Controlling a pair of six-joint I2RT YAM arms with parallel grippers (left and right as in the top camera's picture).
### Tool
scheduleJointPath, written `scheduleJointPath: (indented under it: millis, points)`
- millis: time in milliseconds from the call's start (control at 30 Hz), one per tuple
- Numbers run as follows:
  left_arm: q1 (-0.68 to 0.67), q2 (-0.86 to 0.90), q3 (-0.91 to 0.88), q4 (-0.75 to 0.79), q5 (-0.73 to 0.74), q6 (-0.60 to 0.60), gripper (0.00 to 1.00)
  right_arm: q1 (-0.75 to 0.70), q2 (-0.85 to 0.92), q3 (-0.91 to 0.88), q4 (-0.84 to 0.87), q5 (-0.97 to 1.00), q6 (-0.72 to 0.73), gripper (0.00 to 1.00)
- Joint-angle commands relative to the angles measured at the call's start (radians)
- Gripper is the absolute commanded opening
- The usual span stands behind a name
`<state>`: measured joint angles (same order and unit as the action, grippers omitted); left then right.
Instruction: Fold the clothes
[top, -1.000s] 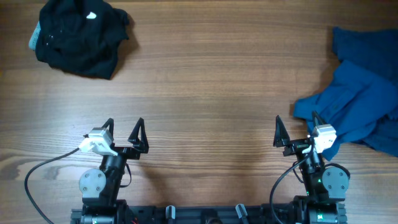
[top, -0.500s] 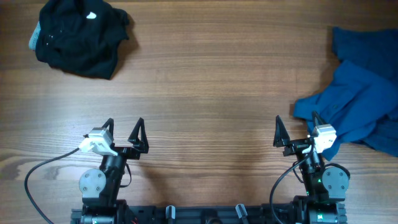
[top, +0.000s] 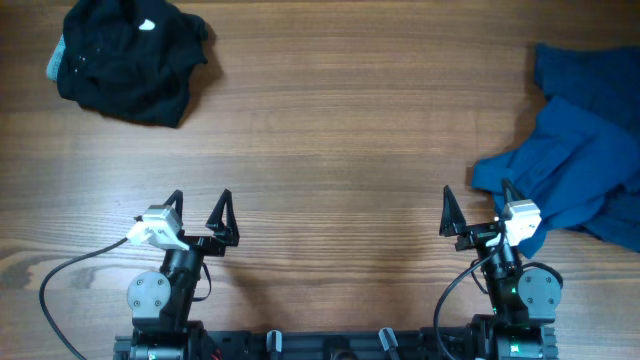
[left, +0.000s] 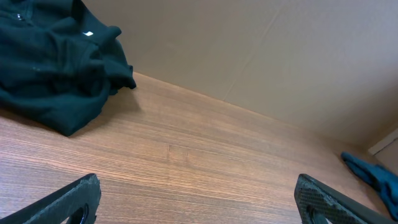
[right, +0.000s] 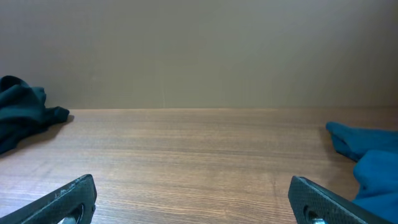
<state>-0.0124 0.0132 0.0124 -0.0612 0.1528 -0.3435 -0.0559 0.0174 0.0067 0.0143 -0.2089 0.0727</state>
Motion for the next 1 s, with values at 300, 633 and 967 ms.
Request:
scheduleJointPath:
  millis: [300, 633, 967]
  points:
    - [-0.003, -0.006, -0.007, -0.003, -0.016, -0.002, 1.0, -0.003, -0.003, -0.002, 0.002, 0.006, -0.018, 1.0]
    - [-0.003, -0.006, -0.007, -0.003, -0.016, -0.002, 1.0, -0.003, -0.003, -0.002, 0.008, -0.08, 0.388, 1.0]
    - [-0.003, -0.006, -0.007, -0.003, -0.016, -0.002, 1.0, -0.003, -0.003, -0.001, 0.129, -0.296, 0.908, 1.0]
